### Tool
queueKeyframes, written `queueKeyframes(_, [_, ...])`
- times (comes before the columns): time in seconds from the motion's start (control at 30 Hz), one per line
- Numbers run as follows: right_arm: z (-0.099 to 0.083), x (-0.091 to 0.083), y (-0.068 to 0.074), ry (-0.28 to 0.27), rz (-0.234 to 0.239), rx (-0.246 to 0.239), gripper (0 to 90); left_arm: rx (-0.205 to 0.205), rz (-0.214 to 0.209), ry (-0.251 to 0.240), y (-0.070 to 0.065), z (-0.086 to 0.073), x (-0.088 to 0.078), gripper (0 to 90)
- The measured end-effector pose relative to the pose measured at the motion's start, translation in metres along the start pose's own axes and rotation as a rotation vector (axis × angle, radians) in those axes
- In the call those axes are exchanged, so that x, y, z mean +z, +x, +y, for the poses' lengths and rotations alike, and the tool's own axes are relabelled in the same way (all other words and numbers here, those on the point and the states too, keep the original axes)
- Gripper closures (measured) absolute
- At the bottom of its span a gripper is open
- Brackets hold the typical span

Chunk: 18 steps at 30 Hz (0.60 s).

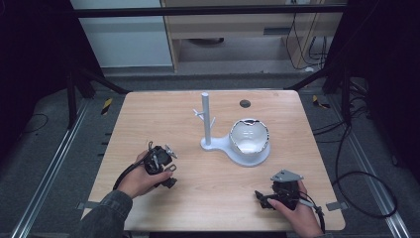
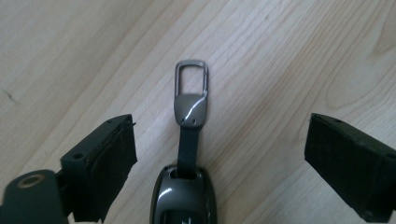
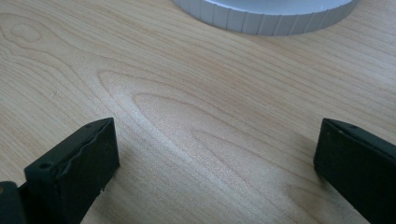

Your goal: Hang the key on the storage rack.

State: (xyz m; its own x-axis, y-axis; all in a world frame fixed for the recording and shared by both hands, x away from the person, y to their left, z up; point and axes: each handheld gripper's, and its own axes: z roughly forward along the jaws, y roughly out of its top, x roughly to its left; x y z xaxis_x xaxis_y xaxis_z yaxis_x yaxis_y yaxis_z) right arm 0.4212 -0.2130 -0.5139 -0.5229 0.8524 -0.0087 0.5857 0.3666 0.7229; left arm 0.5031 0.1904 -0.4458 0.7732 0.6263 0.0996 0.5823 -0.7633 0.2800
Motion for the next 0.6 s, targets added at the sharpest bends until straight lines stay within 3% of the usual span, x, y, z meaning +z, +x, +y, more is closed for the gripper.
queueKeyframes(0.1, [0.0, 0.0, 0.0, 0.0, 0.0, 0.0, 0.4, -0.001, -0.016, 0.026, 0.005, 0.0, 0.0, 6.0])
queueKeyframes(0.27, [0.0, 0.0, 0.0, 0.0, 0.0, 0.0, 0.4, 0.012, -0.016, 0.067, 0.009, 0.003, 0.002, 11.7])
queueKeyframes(0.37, [0.0, 0.0, 0.0, 0.0, 0.0, 0.0, 0.4, -0.001, 0.007, 0.089, 0.012, 0.005, 0.003, 21.0])
queueKeyframes(0.6, [0.0, 0.0, 0.0, 0.002, 0.0, 0.0, 0.4, -0.019, -0.025, 0.118, 0.019, 0.008, 0.007, 43.9])
